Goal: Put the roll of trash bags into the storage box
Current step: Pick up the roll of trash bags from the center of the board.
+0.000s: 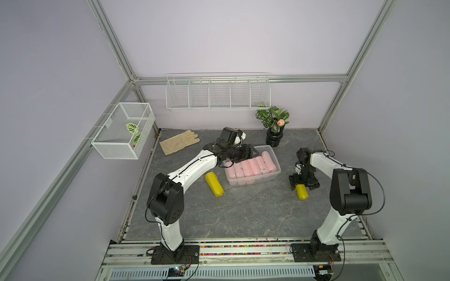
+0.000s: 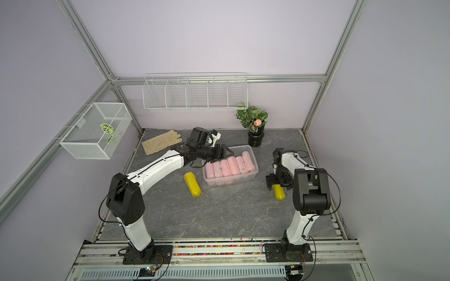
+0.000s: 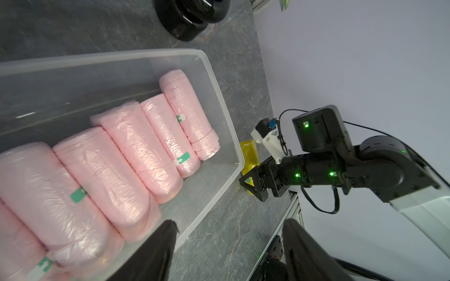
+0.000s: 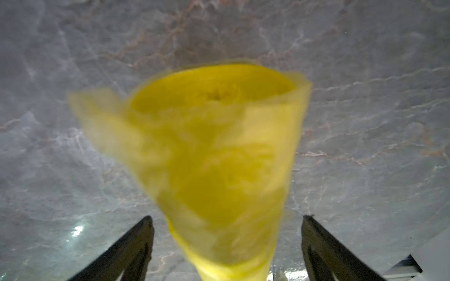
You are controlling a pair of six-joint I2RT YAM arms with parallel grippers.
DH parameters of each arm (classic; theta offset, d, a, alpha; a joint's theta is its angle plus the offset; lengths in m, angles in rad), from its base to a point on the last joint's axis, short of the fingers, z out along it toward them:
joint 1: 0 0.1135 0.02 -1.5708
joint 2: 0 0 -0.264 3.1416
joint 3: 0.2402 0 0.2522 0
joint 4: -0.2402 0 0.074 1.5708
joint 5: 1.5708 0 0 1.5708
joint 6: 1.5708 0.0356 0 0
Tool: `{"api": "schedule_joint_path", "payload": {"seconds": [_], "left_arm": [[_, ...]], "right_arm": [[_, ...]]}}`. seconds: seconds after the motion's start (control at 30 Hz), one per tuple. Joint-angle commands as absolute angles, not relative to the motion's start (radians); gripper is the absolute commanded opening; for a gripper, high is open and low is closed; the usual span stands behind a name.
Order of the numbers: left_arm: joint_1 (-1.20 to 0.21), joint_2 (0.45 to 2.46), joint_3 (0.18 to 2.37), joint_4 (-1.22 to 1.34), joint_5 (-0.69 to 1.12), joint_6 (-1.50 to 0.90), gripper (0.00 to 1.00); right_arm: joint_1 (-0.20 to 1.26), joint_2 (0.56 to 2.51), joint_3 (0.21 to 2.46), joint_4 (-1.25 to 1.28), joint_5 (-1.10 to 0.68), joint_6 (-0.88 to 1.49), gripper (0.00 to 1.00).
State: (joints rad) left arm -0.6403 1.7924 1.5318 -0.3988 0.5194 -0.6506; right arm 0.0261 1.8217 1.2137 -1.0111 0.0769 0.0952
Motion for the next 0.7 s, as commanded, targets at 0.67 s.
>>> {"api": "schedule_joint_path", "payload": {"seconds": [0.67], "left_arm": [[-0.55, 1.641, 1.375, -0.454, 0.44, -0.608, 0.8]], "right_arm": [[0.033, 1.838, 1.159, -0.881, 0.118, 0.134, 0.58]]}}
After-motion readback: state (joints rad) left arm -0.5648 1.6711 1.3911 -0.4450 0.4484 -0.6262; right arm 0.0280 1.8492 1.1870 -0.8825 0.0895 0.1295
